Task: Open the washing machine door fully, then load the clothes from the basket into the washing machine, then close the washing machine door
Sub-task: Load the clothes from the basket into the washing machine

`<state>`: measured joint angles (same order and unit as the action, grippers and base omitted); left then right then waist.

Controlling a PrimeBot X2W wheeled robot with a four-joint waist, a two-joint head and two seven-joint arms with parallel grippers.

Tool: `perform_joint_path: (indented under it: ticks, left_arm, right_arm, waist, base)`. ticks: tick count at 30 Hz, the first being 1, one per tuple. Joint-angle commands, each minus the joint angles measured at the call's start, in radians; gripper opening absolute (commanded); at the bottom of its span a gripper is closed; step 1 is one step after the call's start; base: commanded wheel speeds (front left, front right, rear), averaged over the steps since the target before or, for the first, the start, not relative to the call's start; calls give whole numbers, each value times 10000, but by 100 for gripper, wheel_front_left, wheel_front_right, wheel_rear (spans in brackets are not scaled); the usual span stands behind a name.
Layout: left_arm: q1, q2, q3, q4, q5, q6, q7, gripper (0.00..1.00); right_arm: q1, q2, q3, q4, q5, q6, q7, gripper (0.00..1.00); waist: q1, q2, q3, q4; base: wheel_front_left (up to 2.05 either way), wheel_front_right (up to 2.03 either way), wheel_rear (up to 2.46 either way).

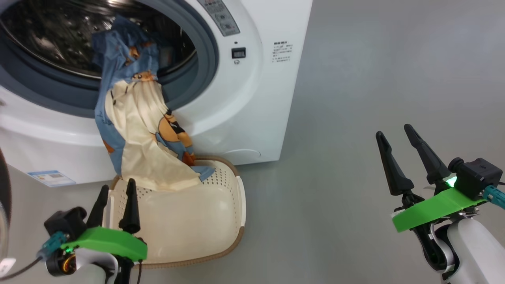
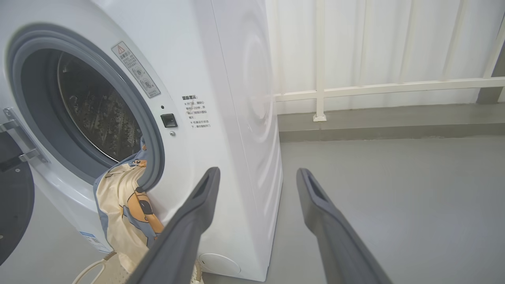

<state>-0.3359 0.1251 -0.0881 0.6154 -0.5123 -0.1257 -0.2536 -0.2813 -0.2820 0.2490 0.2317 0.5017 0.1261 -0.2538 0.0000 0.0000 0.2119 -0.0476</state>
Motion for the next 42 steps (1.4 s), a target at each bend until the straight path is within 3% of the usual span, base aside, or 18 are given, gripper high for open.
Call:
perform_joint_path:
  ticks: [1,12,28,42]
  left_arm:
    - [-521,351,56,252,-224,-50,-15,100]
    - [-2783,950,-1401,2989,-1377,-50,5,100]
    - [-5436,1646,-2694,5040,-2799,-50,841,100]
    - [-6936,2425,-3141,5957,-3074,-49,400,100]
  right_arm:
    - [-195,-130,61,-314,-37,46,-80,100]
    - [-681,-22,-109,-806,-222,46,-80,100]
    - [-1201,193,-538,-1334,-434,46,-80,100]
    - [-1325,425,-600,-1527,-528,46,-80,100]
  waist:
    - [0,0,462,-210]
    - [0,0,2013,-640]
    - [0,0,3991,-1170]
    - [0,0,4863,-1620]
  base:
    - [0,0,0]
    - [0,0,0]
    - [0,0,0]
    - [0,0,0]
